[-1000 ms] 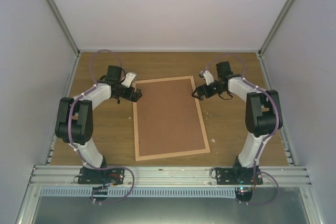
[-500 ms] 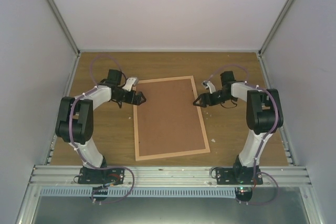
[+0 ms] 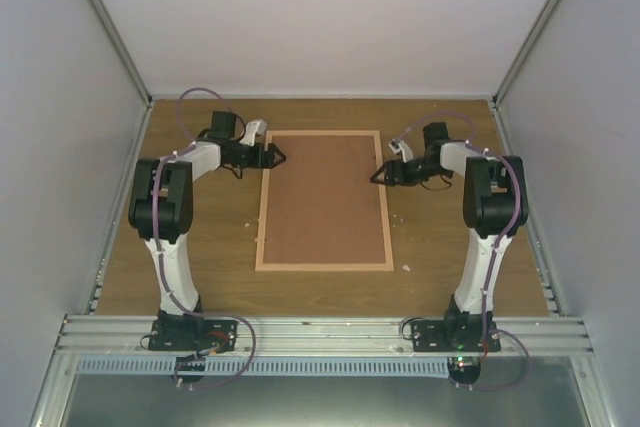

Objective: Put the photo into the frame
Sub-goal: Move the photo frame to the center of the board, then turn over the photo frame at the center of the board.

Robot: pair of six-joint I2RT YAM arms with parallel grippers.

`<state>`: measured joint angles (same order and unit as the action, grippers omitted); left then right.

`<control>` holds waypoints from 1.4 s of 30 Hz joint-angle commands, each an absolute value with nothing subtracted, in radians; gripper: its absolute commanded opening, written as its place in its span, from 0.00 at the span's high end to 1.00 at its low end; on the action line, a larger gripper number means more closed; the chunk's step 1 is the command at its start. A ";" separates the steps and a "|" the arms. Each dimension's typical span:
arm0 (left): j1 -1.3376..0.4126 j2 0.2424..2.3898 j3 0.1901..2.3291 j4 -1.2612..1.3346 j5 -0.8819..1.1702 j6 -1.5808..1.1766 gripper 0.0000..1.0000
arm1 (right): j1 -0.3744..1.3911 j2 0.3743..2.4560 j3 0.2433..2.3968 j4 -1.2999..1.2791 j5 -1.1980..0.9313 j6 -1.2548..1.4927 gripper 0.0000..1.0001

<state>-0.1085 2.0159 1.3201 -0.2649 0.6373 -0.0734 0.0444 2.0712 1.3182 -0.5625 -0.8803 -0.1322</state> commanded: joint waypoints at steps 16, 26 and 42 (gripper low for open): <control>-0.403 1.746 1.427 -0.623 0.400 0.642 0.09 | -0.086 1.848 1.245 -0.483 -0.899 -0.085 0.25; -0.836 1.731 1.309 -0.720 0.166 0.668 0.39 | -0.097 1.817 1.137 -0.522 -0.916 -0.117 0.30; -1.028 1.862 1.296 -0.643 0.076 0.582 0.41 | -0.108 1.848 1.105 -0.508 -0.955 -0.129 0.30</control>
